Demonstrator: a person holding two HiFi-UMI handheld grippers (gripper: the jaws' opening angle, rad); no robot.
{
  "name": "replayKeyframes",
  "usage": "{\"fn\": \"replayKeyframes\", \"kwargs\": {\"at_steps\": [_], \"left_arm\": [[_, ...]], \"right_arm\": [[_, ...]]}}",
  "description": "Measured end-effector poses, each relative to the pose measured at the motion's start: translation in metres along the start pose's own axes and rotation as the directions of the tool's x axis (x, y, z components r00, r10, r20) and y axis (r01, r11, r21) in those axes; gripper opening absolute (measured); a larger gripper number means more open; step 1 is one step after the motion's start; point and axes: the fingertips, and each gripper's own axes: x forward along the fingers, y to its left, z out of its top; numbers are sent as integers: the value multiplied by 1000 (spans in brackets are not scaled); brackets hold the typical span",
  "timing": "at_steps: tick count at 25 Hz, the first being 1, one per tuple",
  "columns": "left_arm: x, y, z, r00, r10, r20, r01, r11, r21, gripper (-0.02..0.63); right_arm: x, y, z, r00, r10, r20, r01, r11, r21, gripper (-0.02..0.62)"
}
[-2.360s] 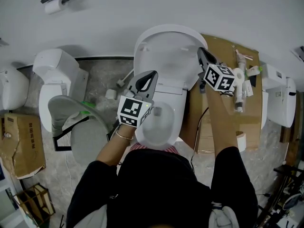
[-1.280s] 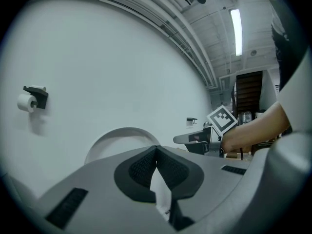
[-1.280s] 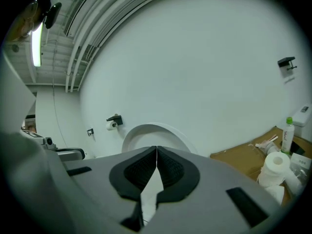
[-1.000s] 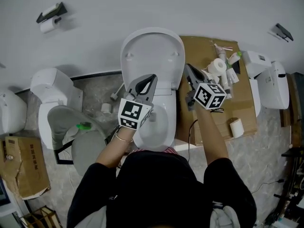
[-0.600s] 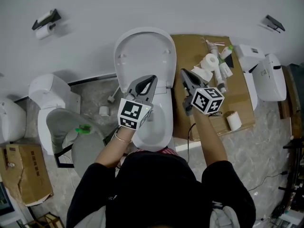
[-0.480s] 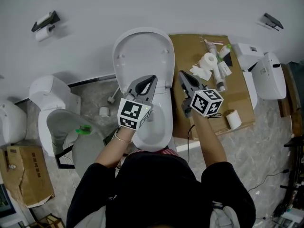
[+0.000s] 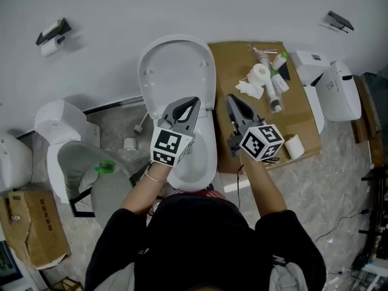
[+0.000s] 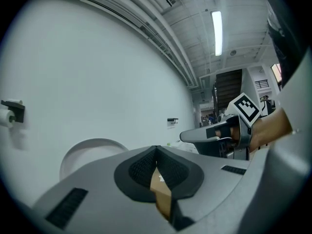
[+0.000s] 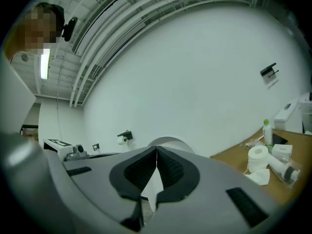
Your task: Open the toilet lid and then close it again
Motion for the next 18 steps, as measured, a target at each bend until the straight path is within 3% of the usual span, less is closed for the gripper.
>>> {"fn": "replayKeyframes", "kwargs": {"at_steps": [18], "left_arm": [[-7,5,-8,1000,-6,-4,6,999,-37,5]], "right_arm": [[2,13,-8,999,20,-26,-20,1000,10,20]]}}
